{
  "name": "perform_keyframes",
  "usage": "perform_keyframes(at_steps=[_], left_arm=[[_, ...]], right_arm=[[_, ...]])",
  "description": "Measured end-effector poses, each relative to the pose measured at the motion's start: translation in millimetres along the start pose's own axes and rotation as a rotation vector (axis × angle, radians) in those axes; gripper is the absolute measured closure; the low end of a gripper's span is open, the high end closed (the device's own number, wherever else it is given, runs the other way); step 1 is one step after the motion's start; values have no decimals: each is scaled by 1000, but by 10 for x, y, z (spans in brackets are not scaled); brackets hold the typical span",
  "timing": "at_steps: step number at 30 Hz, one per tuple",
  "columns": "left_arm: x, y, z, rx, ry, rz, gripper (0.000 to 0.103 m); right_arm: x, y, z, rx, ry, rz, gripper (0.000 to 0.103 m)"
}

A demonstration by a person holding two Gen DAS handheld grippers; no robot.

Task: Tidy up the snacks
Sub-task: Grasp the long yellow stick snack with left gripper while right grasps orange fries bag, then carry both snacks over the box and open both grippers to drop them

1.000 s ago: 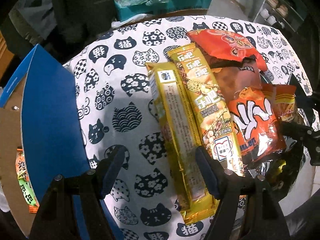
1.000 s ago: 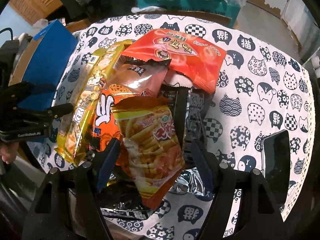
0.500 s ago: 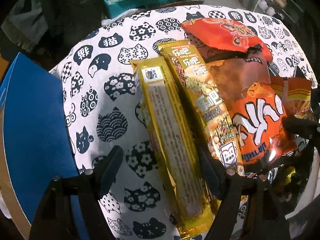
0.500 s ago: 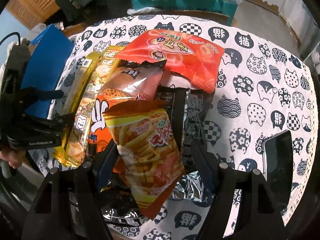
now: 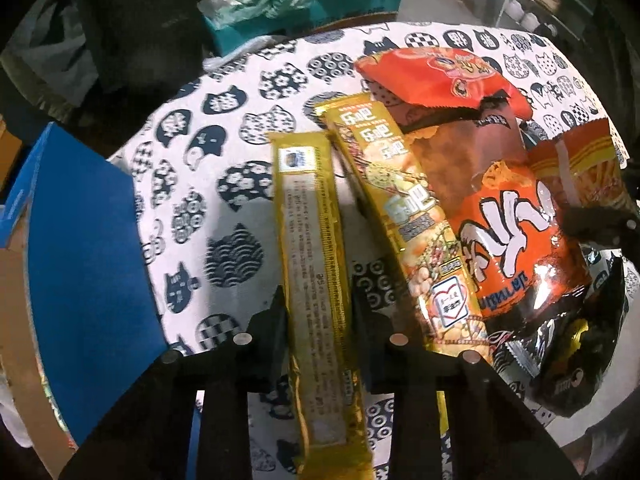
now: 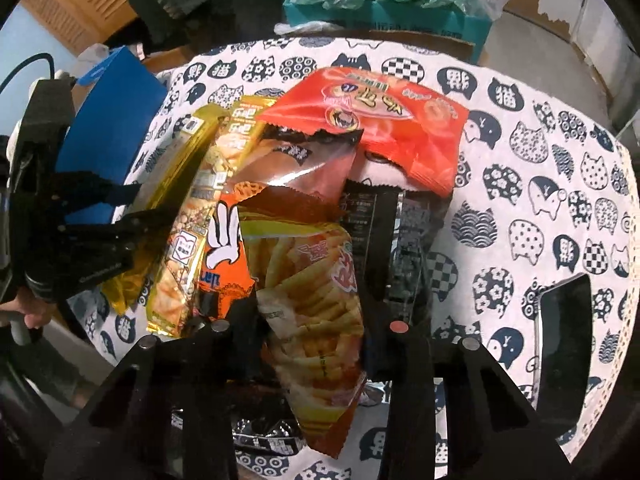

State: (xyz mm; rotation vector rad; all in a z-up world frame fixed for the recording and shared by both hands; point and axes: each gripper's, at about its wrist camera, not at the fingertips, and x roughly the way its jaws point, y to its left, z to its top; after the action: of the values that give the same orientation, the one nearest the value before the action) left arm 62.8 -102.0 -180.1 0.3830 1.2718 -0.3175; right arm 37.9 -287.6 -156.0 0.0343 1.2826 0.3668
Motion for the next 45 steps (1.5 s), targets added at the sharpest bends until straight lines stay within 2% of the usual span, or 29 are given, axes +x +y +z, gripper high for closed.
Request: perform_keyframes(at_steps=[9, 18, 32, 45], left_arm=[[-316, 114, -79, -16, -79, 17, 74], [-730, 136, -194, -29, -168, -3, 75], [-1240, 360, -315, -58, -298, 17, 75], [-1582, 665, -439, -110, -369, 40, 75]], right_arm=[[-202, 92, 55, 4, -46, -48, 68], [-355, 214, 125, 0, -81, -69, 68], [-579, 557, 257, -36, -123, -63, 68], [-671, 916, 457, -67, -151, -36, 68]])
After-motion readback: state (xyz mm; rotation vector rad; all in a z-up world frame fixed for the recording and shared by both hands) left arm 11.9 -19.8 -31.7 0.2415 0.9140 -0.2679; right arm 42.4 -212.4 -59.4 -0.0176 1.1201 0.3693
